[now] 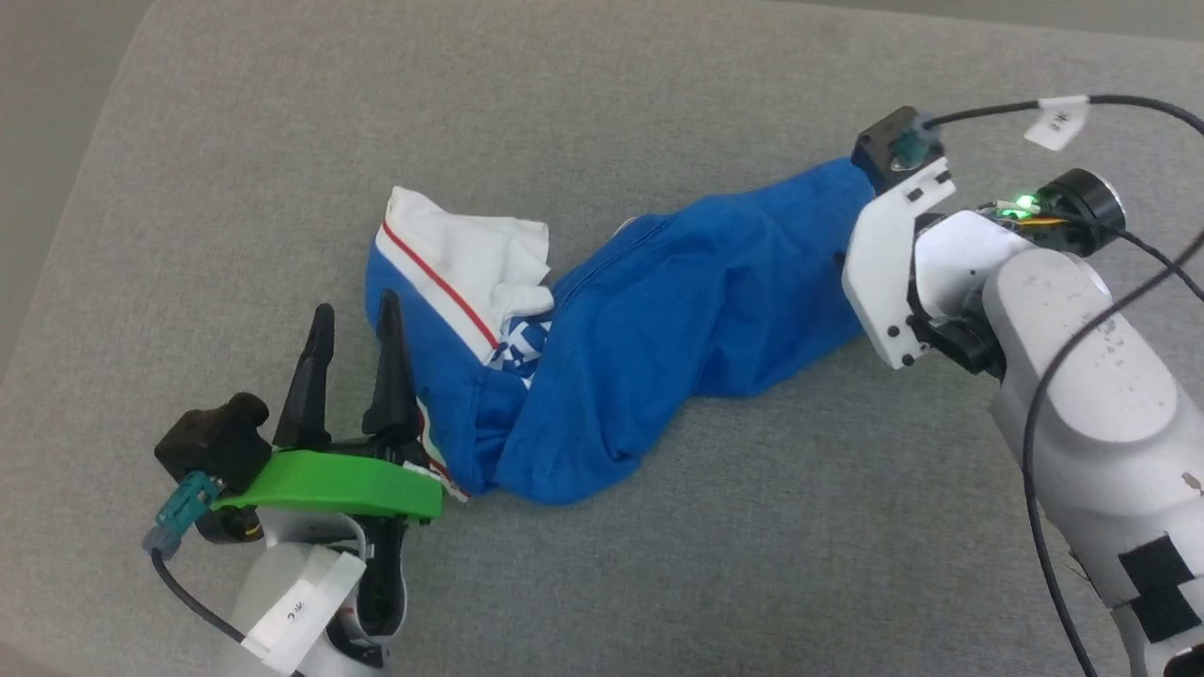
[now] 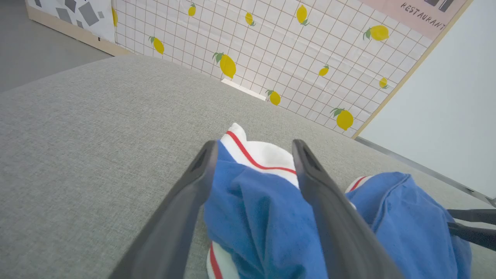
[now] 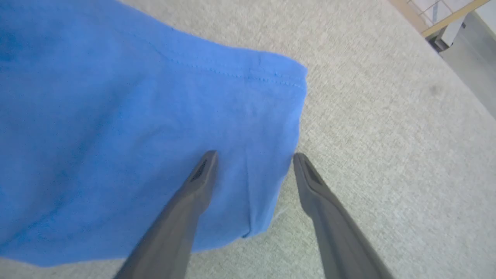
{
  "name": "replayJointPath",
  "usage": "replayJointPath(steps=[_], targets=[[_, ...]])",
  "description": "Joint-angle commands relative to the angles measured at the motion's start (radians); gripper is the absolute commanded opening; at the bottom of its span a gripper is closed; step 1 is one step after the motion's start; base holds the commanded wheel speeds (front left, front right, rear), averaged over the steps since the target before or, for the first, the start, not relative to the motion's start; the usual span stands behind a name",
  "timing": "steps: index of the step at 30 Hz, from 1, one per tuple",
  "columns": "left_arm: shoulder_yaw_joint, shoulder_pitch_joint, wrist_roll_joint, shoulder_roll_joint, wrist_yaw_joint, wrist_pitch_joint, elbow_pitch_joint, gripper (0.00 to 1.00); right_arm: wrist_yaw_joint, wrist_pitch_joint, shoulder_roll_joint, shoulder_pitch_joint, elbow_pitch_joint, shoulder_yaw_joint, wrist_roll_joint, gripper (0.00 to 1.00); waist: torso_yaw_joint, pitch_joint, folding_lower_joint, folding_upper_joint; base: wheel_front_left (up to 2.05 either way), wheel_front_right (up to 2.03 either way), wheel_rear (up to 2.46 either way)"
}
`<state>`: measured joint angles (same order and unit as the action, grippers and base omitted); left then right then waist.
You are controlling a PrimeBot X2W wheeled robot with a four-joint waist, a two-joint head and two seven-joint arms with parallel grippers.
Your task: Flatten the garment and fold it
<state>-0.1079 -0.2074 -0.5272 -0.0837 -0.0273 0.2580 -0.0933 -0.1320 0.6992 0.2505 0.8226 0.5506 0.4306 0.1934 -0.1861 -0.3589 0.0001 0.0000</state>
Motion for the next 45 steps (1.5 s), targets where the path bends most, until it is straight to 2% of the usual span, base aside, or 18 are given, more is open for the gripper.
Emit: replayJointPath(steps=[1,8,9,10,16,20,27,30,35,40,43,44,45], targets=[[0.005,-0.014,0.008,0.008,-0.009,0.004,-0.007,1.0,0.001,0.023,0.003,0.02,0.02,0.018,0.005,1.0,-0.025,-0.027,-0.0001,0.0,0.0,0.0,0.0],[0.013,-0.016,0.014,0.023,-0.021,0.004,-0.017,1.0,0.001,0.087,0.007,0.036,0.068,0.094,0.062,1.0,-0.035,-0.038,-0.0001,0.0,0.0,0.0,0.0],[0.015,-0.015,0.014,0.024,-0.023,0.004,-0.019,1.0,0.001,0.085,0.008,0.035,0.068,0.102,0.079,0.18,-0.033,-0.035,-0.0001,0.0,0.0,0.0,0.0],[0.016,-0.014,0.015,0.025,-0.024,0.004,-0.022,1.0,0.001,0.073,0.009,0.034,0.066,0.104,0.092,0.0,-0.031,-0.03,-0.0001,0.0,0.0,0.0,0.0],[0.022,-0.007,0.023,0.028,-0.031,0.004,-0.042,1.0,0.001,-0.018,0.021,0.016,0.035,0.08,0.174,0.0,-0.001,0.023,-0.0001,0.0,0.0,0.0,0.0],[0.025,0.008,0.026,0.028,-0.035,0.004,-0.057,1.0,0.001,-0.102,0.041,-0.04,-0.036,0.035,0.213,0.0,0.028,0.074,-0.0001,0.0,0.0,0.0,0.0],[0.031,0.043,0.024,0.02,-0.034,0.003,-0.065,1.0,0.001,-0.184,0.075,-0.288,-0.214,-0.139,0.229,0.0,0.074,0.144,-0.0001,0.0,0.0,0.0,0.0],[0.029,0.052,0.02,0.019,-0.033,0.0,-0.063,1.0,0.001,-0.178,0.061,-0.426,-0.289,-0.219,0.233,0.0,0.081,0.155,-0.0001,0.0,0.0,0.0,0.0],[0.024,0.059,0.014,0.018,-0.032,-0.006,-0.062,1.0,0.001,-0.098,0.021,-0.659,-0.392,-0.309,0.241,0.0,0.081,0.164,-0.0001,0.0,0.0,0.0,0.0],[0.023,0.067,0.004,0.018,-0.03,-0.011,-0.069,1.0,0.001,0.017,-0.019,-0.817,-0.458,-0.349,0.264,0.0,0.078,0.173,-0.0001,0.0,0.0,0.0,0.0],[0.024,0.073,0.0,0.015,-0.028,-0.015,-0.071,1.0,0.001,0.06,-0.03,-0.855,-0.493,-0.362,0.264,0.0,0.079,0.177,-0.0001,0.0,0.0,0.0,0.0],[0.024,0.074,-0.001,0.014,-0.027,-0.016,-0.071,1.0,0.001,0.057,-0.033,-0.858,-0.509,-0.37,0.258,0.02,0.08,0.179,-0.0001,0.0,0.0,0.0,0.0],[0.024,0.075,-0.002,0.013,-0.026,-0.017,-0.072,1.0,0.001,0.049,-0.036,-0.858,-0.522,-0.375,0.255,0.43,0.081,0.182,-0.0001,0.0,0.0,0.0,0.0]])
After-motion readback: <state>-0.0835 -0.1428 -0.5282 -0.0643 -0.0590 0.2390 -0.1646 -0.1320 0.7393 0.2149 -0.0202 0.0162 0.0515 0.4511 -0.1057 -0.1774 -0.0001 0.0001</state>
